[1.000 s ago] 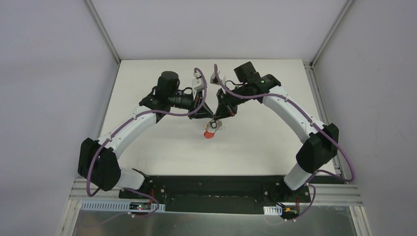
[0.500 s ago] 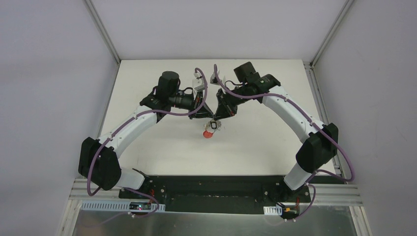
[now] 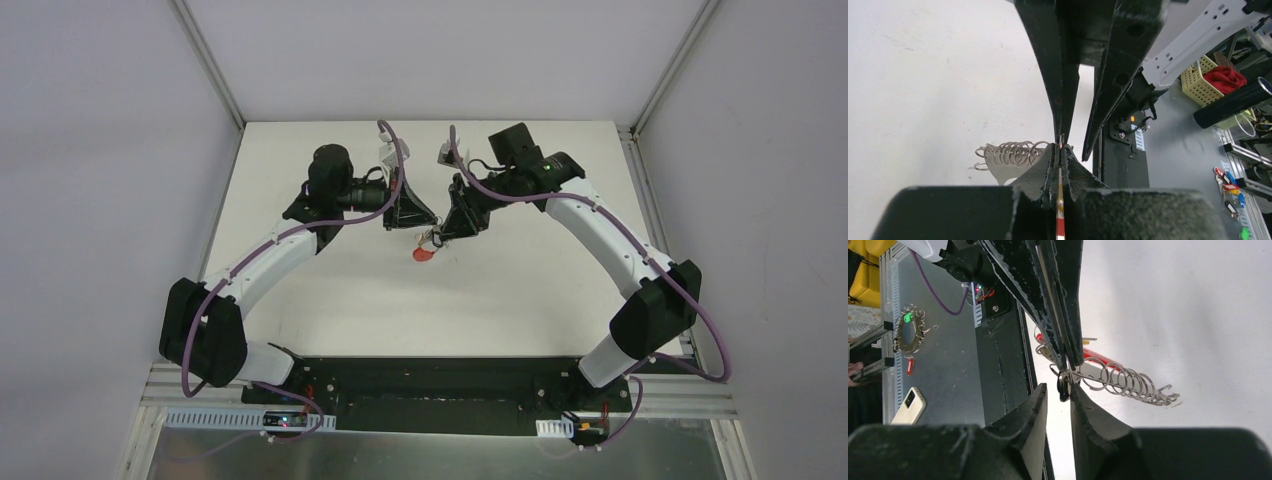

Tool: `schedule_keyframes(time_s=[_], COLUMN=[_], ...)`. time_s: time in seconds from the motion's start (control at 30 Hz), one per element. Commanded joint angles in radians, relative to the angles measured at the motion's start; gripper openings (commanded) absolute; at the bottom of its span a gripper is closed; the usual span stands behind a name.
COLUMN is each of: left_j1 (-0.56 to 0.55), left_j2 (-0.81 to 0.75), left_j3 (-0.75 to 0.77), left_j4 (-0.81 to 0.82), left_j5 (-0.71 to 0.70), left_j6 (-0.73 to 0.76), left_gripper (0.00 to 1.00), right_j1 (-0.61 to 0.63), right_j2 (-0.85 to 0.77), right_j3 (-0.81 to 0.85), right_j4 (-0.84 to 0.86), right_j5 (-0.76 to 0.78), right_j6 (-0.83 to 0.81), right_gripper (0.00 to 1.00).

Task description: Put the keys on the keyring

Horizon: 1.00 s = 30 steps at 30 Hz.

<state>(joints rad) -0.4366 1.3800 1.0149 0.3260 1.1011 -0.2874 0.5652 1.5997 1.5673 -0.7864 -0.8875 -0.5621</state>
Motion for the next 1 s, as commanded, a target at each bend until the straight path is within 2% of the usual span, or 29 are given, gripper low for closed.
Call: schedule_keyframes(time_s=[0.0,0.27,0.37,0.4,0.47,0.77,0.97], left_j1=[0.004,0.004,0.004,0.004,0.004,0.004,0.020], left_j2=[-0.016,-0.014,-0.007,-0.003,0.004,0.027,0.027], left_j3=[0.001,-0.011,-0.018,-0.021,-0.028,-0.057,-0.062], left_j4=[0.189,0.238,0.280,0.301,0.343,0.456,0.461], left_j5=[0.043,0.047,0.037,0.032,0.016,-0.020,-0.020], left_j6=[-0.127,-0.180,-0.219,-0.237,-0.276,-0.350,-0.352], left_gripper=[0.00,0.00,0.00,0.00,0.00,0.00,0.00], right_j1=[-0.001,-0.002,-0.004,-0.001,-0.001,0.009,-0.001], right_j2=[-0.035,-0.031,-0.025,-0.023,-0.015,0.005,-0.026], right_j3=[-0.013,-0.021,-0.022,-0.023,-0.026,-0.021,-0.027], right_j4=[0.034,0.054,0.065,0.069,0.074,0.082,0.072], right_j5=[-0.045,-0.042,-0.069,-0.079,-0.097,-0.108,-0.065], right_j6=[0.001,0.013,0.027,0.031,0.037,0.050,0.037], right_gripper=[0.25,0.22,0.13,0.06,0.00,0.00,0.14])
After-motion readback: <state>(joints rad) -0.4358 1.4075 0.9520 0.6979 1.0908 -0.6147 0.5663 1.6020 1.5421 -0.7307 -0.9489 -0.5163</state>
